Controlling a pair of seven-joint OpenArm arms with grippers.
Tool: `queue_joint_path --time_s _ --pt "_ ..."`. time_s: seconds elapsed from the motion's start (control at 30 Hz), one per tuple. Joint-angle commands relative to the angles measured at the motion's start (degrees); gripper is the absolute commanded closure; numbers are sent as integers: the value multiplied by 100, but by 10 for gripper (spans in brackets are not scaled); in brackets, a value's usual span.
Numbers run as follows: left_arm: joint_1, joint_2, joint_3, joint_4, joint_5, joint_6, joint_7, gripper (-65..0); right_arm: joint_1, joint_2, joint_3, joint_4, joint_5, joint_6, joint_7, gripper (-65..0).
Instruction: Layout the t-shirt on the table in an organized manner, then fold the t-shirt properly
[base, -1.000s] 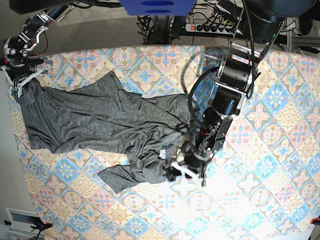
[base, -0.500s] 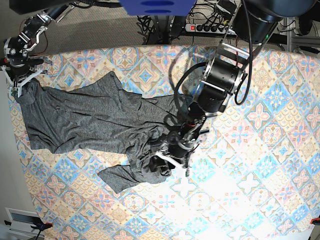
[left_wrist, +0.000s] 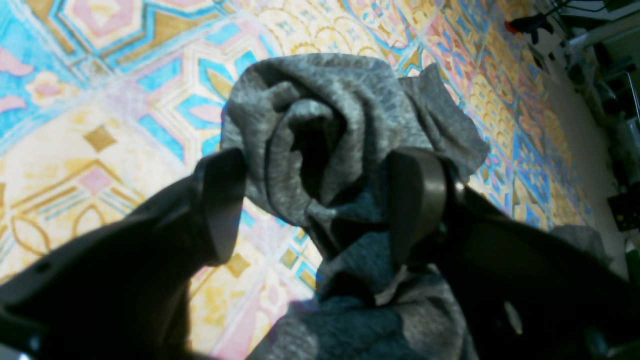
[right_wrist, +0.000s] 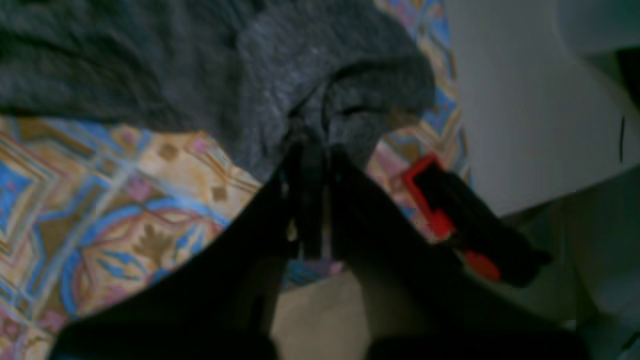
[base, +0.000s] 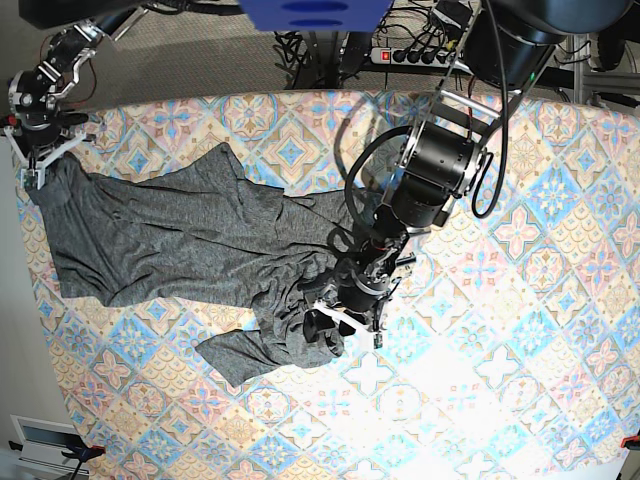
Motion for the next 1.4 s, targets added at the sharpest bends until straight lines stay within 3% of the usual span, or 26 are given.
queue_joint_path --time_s 0.0,0.13,0.33,0.6,0.77,0.9,1.13,1.37 --pt "-165 40 5 79 -20 -40 -44 -423 30 103 23 123 54 -31 129 0" --pt "-174 40 155 88 -11 -57 -44 -382 30 103 23 123 54 -31 129 0" --pt "-182 40 946 88 -29 -611 -53 -264 30 103 23 123 54 -31 129 0" --pt "-182 40 1008 97 -29 -637 -291 -106 39 103 23 123 54 -31 129 0" --pt "-218 40 1016 114 -11 -681 -475 -103 39 103 23 123 54 -31 129 0" --pt "-209 40 1298 633 -11 -945 -458 -102 48 103 23 123 54 -31 129 0" --pt "-174 40 1649 1494 -2 -972 254 -101 39 103 23 123 54 -31 129 0" --pt "-95 40 3777 2391 -64 -945 800 -101 65 103 32 123 54 -31 129 0"
